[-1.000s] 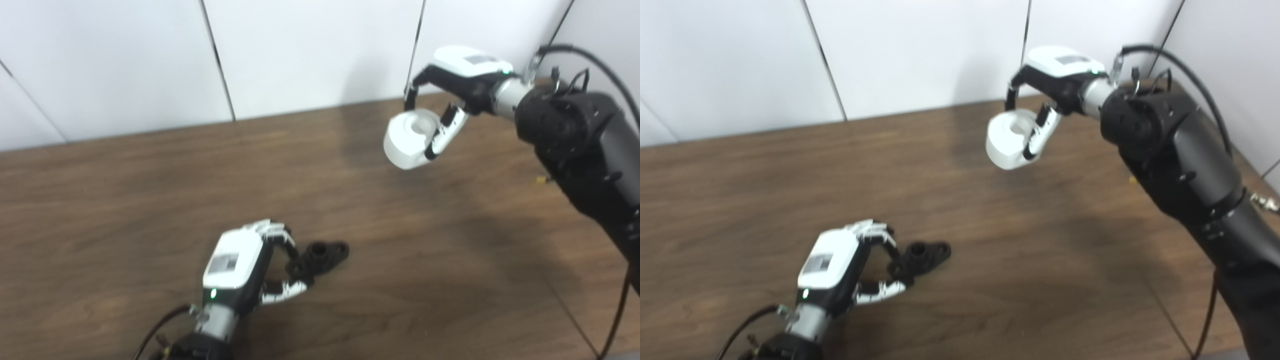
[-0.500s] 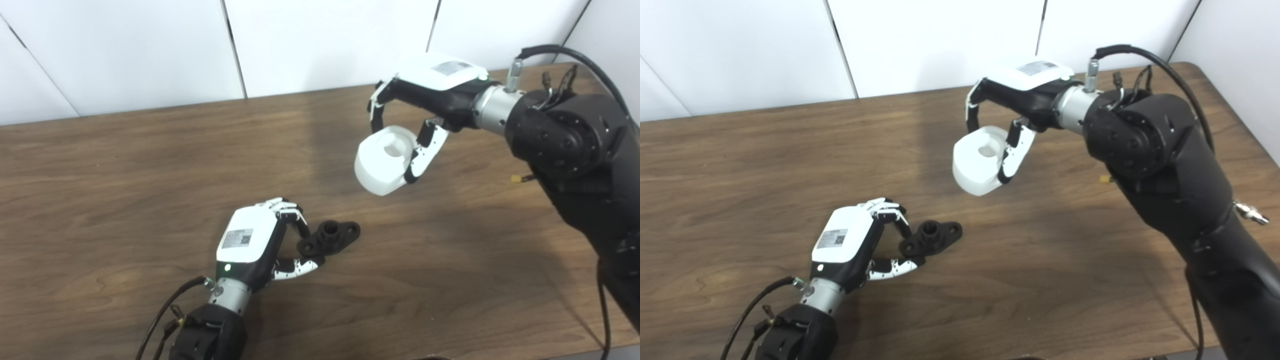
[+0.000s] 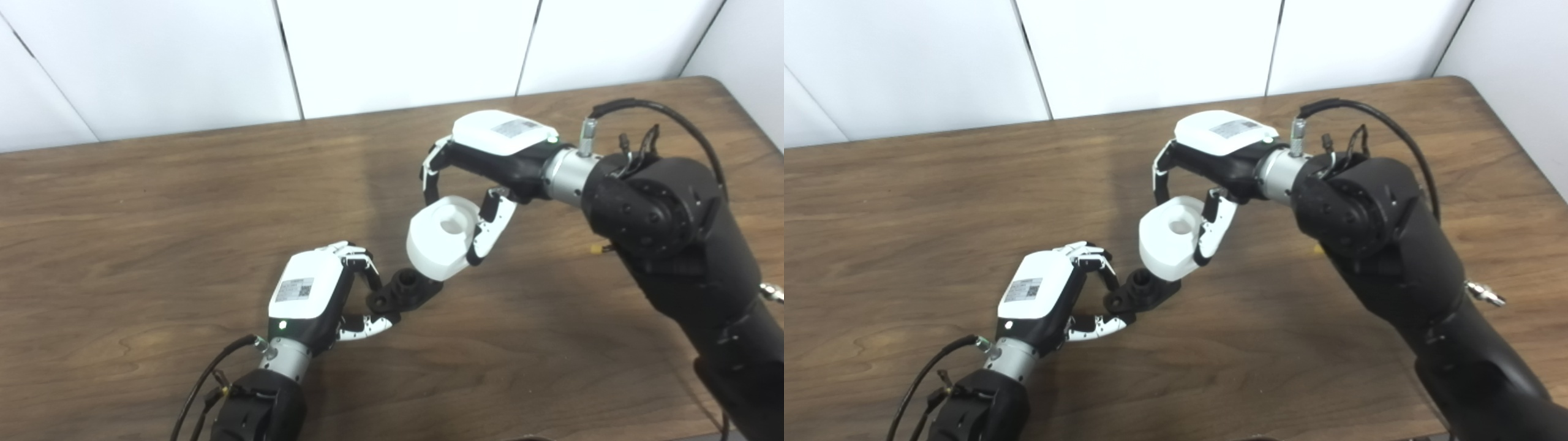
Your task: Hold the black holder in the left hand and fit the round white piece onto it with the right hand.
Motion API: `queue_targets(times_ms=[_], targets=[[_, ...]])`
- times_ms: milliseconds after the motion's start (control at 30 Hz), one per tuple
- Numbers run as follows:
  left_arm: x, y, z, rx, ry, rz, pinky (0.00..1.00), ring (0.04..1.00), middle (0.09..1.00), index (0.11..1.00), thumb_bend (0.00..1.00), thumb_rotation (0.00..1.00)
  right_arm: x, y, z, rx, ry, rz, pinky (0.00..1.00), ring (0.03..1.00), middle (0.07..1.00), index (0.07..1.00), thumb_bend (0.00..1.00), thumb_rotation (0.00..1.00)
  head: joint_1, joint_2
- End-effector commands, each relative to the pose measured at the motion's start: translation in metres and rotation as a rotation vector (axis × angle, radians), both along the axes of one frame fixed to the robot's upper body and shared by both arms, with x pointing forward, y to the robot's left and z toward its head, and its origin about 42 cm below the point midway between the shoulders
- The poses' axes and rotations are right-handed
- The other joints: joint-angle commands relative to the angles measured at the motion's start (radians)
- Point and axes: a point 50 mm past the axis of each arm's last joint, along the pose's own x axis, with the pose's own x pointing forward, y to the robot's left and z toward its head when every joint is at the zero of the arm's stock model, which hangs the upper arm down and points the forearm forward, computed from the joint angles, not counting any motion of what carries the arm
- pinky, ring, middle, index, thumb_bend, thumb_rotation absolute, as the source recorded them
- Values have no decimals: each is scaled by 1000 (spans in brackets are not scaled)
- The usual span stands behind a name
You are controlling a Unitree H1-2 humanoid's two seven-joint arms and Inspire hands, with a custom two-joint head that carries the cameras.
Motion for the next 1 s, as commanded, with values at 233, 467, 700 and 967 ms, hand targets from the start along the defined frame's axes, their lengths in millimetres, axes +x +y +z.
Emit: queue_targets(times_ms=[233,467,700,967], targets=[[-2,-7,-5,34,37,-21,817,850,769,489,514,51,-2,10,7,37,-65,17,817,896,781,482,526,142,6,-5],[-2,-8,-5,38,37,-20,812,848,767,489,515,50,-3,15,5,54,-60,25,800,900,782,483,526,140,12,-2],[-1,-10,-4,35,36,-20,811,850,768,489,514,51,-2,19,3,68,-51,26,806,908,782,483,526,140,13,3],[-1,-12,-3,33,36,-17,812,852,769,489,514,51,1,18,4,72,-57,28,807,900,782,483,526,141,14,9]])
